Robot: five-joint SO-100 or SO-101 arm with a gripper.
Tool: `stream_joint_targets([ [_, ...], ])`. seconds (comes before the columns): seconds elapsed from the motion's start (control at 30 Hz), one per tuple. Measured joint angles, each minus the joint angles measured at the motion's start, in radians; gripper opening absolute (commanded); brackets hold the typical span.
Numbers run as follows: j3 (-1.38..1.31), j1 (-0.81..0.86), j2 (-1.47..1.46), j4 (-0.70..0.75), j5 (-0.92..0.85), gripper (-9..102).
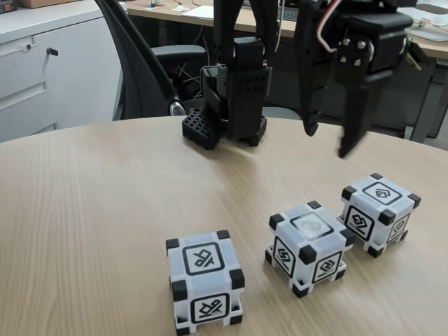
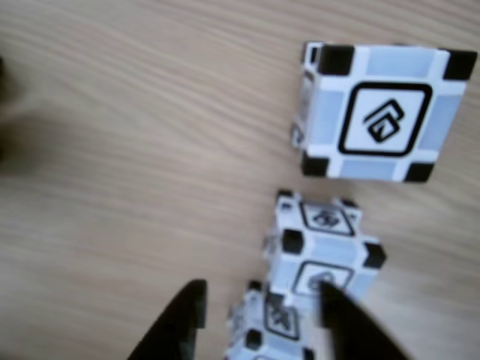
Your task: Stack cubes from left to right.
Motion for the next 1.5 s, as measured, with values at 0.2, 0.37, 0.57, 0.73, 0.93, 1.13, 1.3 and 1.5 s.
stream_joint_targets([
  [0.2, 0.0, -0.002, 0.0, -0.002, -0.015, 31],
  [0.37, 0.0, -0.002, 0.0, -0.002, -0.026, 33],
  [0.57, -0.003, -0.002, 0.0, -0.051, -0.037, 33],
  [0.73, -0.021, -0.008, -0.02, -0.103, -0.034, 33],
  [0.93, -0.021, -0.012, -0.091, -0.104, 0.018, 33],
  [1.13, -0.021, -0.104, -0.115, -0.107, 0.044, 33],
  [1.3, -0.021, -0.172, -0.127, -0.173, 0.077, 34],
  [1.5, -0.025, -0.178, -0.187, -0.202, 0.087, 35],
])
